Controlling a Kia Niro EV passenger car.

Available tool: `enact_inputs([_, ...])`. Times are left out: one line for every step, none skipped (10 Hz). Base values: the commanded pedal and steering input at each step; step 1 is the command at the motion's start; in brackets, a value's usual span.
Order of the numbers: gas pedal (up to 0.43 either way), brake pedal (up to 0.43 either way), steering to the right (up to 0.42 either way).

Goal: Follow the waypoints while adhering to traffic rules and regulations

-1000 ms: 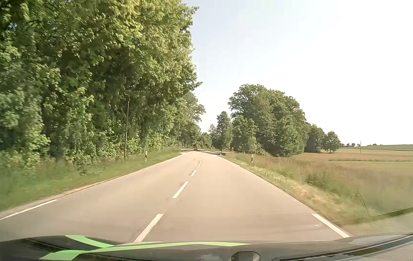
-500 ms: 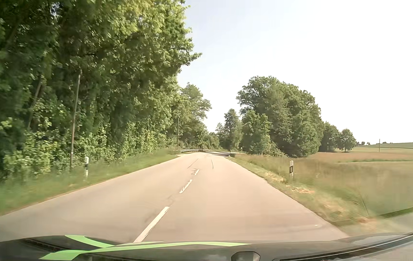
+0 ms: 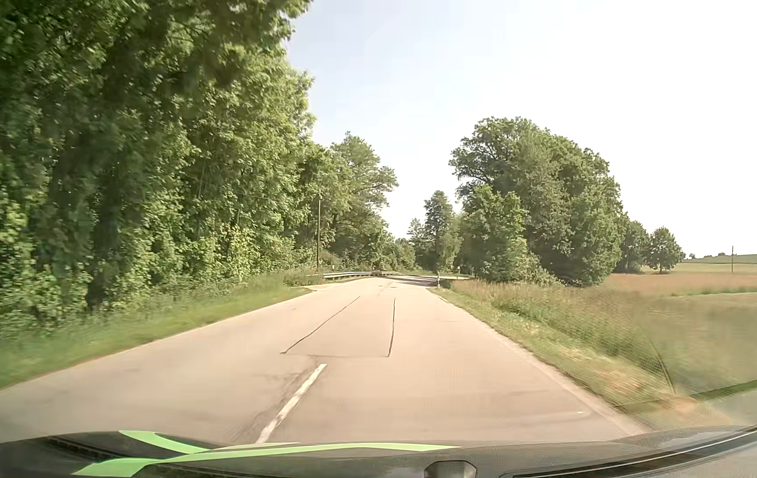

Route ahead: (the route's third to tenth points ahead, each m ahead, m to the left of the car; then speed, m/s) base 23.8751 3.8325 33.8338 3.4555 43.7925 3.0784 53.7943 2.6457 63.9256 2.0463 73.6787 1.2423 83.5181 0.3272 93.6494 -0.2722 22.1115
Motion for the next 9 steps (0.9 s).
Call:
enact_inputs([0.0,0.0,-0.009])
enact_inputs([0.0,0.0,-0.006])
enact_inputs([0.0,0.0,-0.005])
enact_inputs([0.0,0.0,-0.005])
enact_inputs([0.0,0.0,-0.004])
enact_inputs([0.0,0.0,-0.001])
enact_inputs([0.0,0.0,0.001])
enact_inputs([0.0,0.0,0.003])
enact_inputs([0.0,0.0,0.003])
